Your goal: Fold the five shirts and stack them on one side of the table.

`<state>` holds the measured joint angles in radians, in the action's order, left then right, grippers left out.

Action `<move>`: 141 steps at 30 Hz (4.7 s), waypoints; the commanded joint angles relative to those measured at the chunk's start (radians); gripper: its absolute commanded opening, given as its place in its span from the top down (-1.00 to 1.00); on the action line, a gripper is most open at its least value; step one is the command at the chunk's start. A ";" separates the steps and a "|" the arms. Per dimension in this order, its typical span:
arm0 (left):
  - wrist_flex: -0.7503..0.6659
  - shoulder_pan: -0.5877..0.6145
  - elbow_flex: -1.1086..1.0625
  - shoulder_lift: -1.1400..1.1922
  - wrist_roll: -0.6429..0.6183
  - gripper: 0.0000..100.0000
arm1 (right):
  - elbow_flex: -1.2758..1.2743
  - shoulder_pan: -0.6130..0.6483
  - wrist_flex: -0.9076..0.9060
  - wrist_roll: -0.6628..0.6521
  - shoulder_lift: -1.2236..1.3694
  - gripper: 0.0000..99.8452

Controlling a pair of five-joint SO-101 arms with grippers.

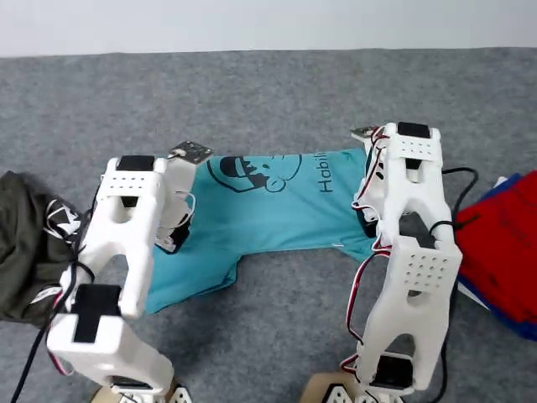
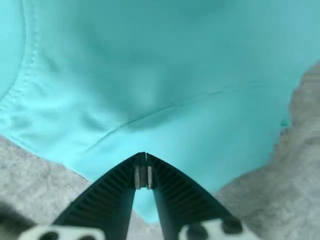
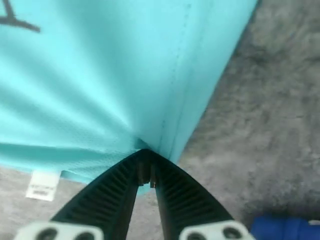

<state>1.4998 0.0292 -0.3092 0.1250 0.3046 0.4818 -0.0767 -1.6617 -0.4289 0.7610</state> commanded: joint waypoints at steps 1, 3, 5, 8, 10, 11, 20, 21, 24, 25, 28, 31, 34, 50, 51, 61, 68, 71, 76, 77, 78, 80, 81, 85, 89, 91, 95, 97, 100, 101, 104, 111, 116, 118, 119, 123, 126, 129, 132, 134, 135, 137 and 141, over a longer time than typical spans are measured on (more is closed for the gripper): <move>0.048 -0.044 0.022 -0.137 0.008 0.99 | 0.006 0.058 -0.047 -0.005 -0.148 0.98; 0.069 -0.063 0.022 -0.213 0.006 0.99 | 0.006 0.097 -0.074 -0.003 -0.217 0.98; 0.091 -0.077 0.022 -0.299 0.005 0.99 | 0.006 0.136 -0.096 -0.002 -0.289 0.98; 0.123 -0.068 0.022 -0.416 0.003 0.99 | 0.005 0.185 -0.124 -0.002 -0.386 0.98; 0.150 -0.041 0.022 -0.485 0.002 0.99 | -0.002 0.205 -0.128 -0.002 -0.435 0.98; 0.164 -0.025 0.022 -0.514 0.000 0.99 | -0.008 0.211 -0.128 0.005 -0.458 0.98; 0.221 0.407 0.005 -0.712 0.009 0.99 | -0.275 0.378 -0.119 0.032 -0.599 0.98; 0.221 0.466 -0.004 -0.717 0.015 0.99 | -0.308 0.414 -0.117 0.032 -0.602 0.98; 0.216 0.646 -0.050 -0.727 0.069 0.99 | -0.382 0.518 -0.088 -0.005 -0.602 0.98; 0.216 0.709 -0.067 -0.727 0.083 0.99 | -0.399 0.555 -0.074 -0.021 -0.602 0.98; 0.176 0.879 -0.122 -0.727 0.115 0.99 | -0.431 0.667 -0.018 -0.066 -0.602 0.98; 0.120 1.023 -0.171 -0.727 0.181 0.99 | -0.446 0.771 0.051 -0.127 -0.601 0.98; 0.081 1.132 -0.196 -0.724 0.239 0.99 | -0.488 0.860 0.140 -0.184 -0.599 0.97; 0.006 1.309 -0.326 -0.727 0.370 0.99 | -0.531 1.102 0.306 -0.330 -0.559 0.50; 0.009 1.309 -0.325 -0.727 0.370 0.99 | -0.531 1.102 0.328 -0.338 -0.539 0.50; 0.061 1.304 -0.325 -0.727 0.402 0.99 | -0.529 1.101 0.479 -0.345 -0.332 0.50; 0.061 1.303 -0.325 -0.727 0.402 0.99 | -0.439 1.089 0.467 -0.347 -0.243 0.57; 0.063 1.304 -0.325 -0.727 0.400 0.99 | -0.384 1.090 0.421 -0.350 -0.206 0.79; 0.103 1.301 -0.323 -0.727 0.400 0.99 | -0.258 1.069 0.328 -0.351 -0.156 0.96; 0.103 1.303 -0.323 -0.727 0.400 0.99 | -0.232 1.063 0.311 -0.351 -0.150 0.98; 0.103 1.303 -0.323 -0.727 0.400 0.99 | -0.204 1.058 0.292 -0.351 -0.143 0.98; 0.103 1.301 -0.323 -0.727 0.400 0.99 | -0.160 1.047 0.269 -0.351 -0.142 0.98; 0.103 1.301 -0.323 -0.727 0.400 0.99 | -0.143 1.041 0.265 -0.351 -0.142 0.98; 0.103 1.301 -0.323 -0.727 0.400 0.99 | -0.078 1.009 0.265 -0.351 -0.142 0.98; 0.101 1.301 -0.323 -0.727 0.400 0.99 | -0.034 0.966 0.275 -0.351 -0.140 0.98; 0.101 1.301 -0.323 -0.727 0.400 0.99 | -0.015 0.944 0.285 -0.351 -0.139 0.98; 0.098 1.301 -0.323 -0.727 0.400 0.99 | -0.011 0.894 0.364 -0.348 -0.139 0.98; 0.097 1.301 -0.323 -0.727 0.402 0.99 | -0.011 0.875 0.401 -0.344 -0.139 0.98; 0.097 1.300 -0.323 -0.727 0.402 0.99 | -0.011 0.858 0.444 -0.301 -0.139 0.98; 0.097 1.300 -0.323 -0.727 0.402 0.99 | -0.011 0.854 0.456 -0.287 -0.139 0.98; 0.097 1.300 -0.323 -0.727 0.402 0.99 | -0.011 0.832 0.492 -0.273 -0.139 0.98; 0.097 1.300 -0.325 -0.727 0.402 0.99 | -0.009 0.794 0.519 -0.272 -0.139 0.98; 0.097 1.300 -0.326 -0.727 0.402 0.99 | -0.009 0.768 0.527 -0.187 -0.139 0.93; 0.097 1.300 -0.326 -0.727 0.402 0.99 | -0.009 0.762 0.535 -0.146 -0.139 0.77; 0.097 1.300 -0.326 -0.727 0.402 0.99 | -0.009 0.757 0.541 -0.127 -0.139 0.67; 0.097 1.300 -0.328 -0.727 0.402 0.99 | -0.009 0.731 0.595 -0.052 -0.139 0.48; 0.097 1.300 -0.329 -0.727 0.402 0.99 | -0.009 0.714 0.625 -0.052 -0.139 0.48; 0.097 1.300 -0.329 -0.727 0.402 0.99 | -0.009 0.705 0.630 -0.052 -0.139 0.48; 0.097 1.300 -0.329 -0.727 0.402 0.99 | -0.009 0.697 0.621 -0.051 -0.148 0.48; 0.097 1.300 -0.325 -0.727 0.402 0.99 | -0.005 0.696 0.593 -0.052 -0.156 0.48; 0.097 1.300 -0.325 -0.729 0.402 0.99 | 0.005 0.696 0.567 -0.051 -0.162 0.48; 0.097 1.300 -0.325 -0.729 0.402 0.99 | 0.021 0.696 0.516 -0.049 -0.170 0.51; 0.101 1.300 -0.314 -0.729 0.402 0.99 | 0.069 0.693 0.432 -0.051 -0.179 0.72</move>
<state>1.5904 1.3334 -0.6421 -0.5777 0.6974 0.4726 0.6337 -1.1799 -0.4887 0.6291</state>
